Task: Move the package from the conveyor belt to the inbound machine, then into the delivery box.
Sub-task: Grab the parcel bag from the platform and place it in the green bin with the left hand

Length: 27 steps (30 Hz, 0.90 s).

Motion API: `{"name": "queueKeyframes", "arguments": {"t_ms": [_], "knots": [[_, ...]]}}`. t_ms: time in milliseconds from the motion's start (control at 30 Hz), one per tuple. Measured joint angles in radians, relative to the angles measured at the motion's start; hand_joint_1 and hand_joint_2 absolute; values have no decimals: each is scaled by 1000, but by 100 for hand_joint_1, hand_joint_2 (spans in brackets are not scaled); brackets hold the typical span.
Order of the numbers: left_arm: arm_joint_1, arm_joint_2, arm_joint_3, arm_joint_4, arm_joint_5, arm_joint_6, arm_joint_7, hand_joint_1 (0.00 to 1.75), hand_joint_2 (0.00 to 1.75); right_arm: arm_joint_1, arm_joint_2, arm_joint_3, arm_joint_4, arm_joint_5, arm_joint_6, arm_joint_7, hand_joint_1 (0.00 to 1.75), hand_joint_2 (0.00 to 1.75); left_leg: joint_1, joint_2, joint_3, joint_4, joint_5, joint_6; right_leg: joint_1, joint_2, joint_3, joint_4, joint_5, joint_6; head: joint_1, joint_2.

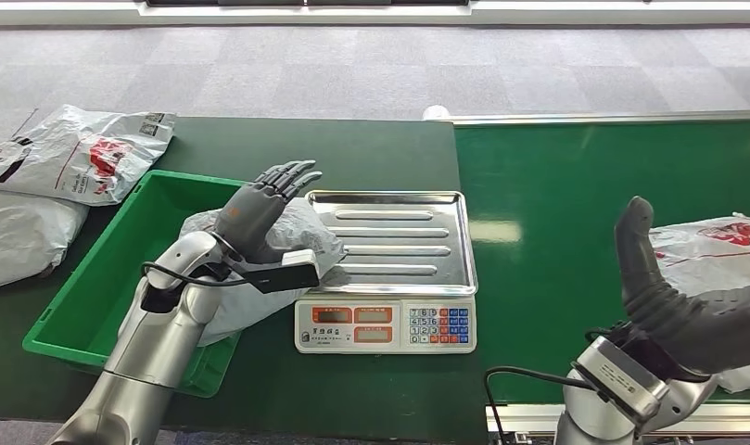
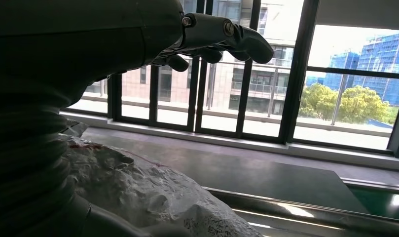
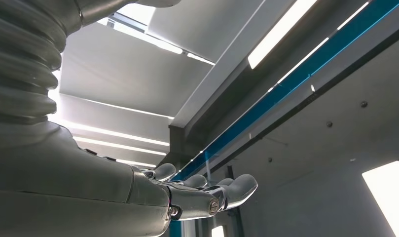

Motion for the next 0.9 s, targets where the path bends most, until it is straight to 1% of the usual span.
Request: {"name": "queueKeyframes", "arguments": {"t_ms": [133, 233, 333, 433, 533, 600, 767, 900], "knots": [[-9, 4, -7, 14, -1, 1, 8, 0, 175, 0, 0, -3, 4, 0, 0, 0, 0, 175, 0, 0, 0, 0, 0, 0, 0, 0, 0, 0, 0, 0, 0, 0], [-18, 5, -20, 27, -27, 19, 38, 0, 175, 0, 0, -5, 6, 0, -1, 0, 0, 175, 0, 0, 0, 0, 0, 0, 0, 0, 0, 0, 0, 0, 0, 0], [-31, 5, -37, 45, -91, 73, 97, 0, 175, 1, 0, -11, 6, 2, -2, 0, 0, 175, 0, 0, 0, 0, 0, 0, 0, 0, 0, 0, 0, 0, 0, 0], [-46, 5, -59, 62, -189, 131, 180, 0, 175, 2, 0, -19, 6, 3, -2, 0, 0, 175, 0, 0, 0, 0, 0, 0, 0, 0, 0, 0, 0, 0, 0, 0], [-63, 5, -85, 83, -263, 154, 240, 0, 175, 3, 0, -25, 6, 3, -2, 0, 0, 175, 0, 0, 0, 0, 0, 0, 0, 0, 0, 0, 0, 0, 0, 0], [-69, 5, -96, 93, -271, 146, 244, 0, 175, 3, 0, -27, 6, 2, -2, 0, 0, 175, 0, -1, 0, 0, 0, 0, 0, 0, 0, 0, 0, 0, 0, 0], [-77, 10, -106, 127, -257, 68, 230, 0, 175, 3, 0, -28, 8, -8, -2, 0, 0, 175, 0, -1, 0, 0, 0, 0, 0, 0, 0, 0, 0, 0, 0, 0], [-79, 20, -109, 150, -257, 50, 229, 0, 175, 3, 0, -28, 13, -13, -2, 0, 0, 175, 0, -1, 0, 0, 0, 0, 0, 0, 0, 0, 0, 0, 0, 0]]}}
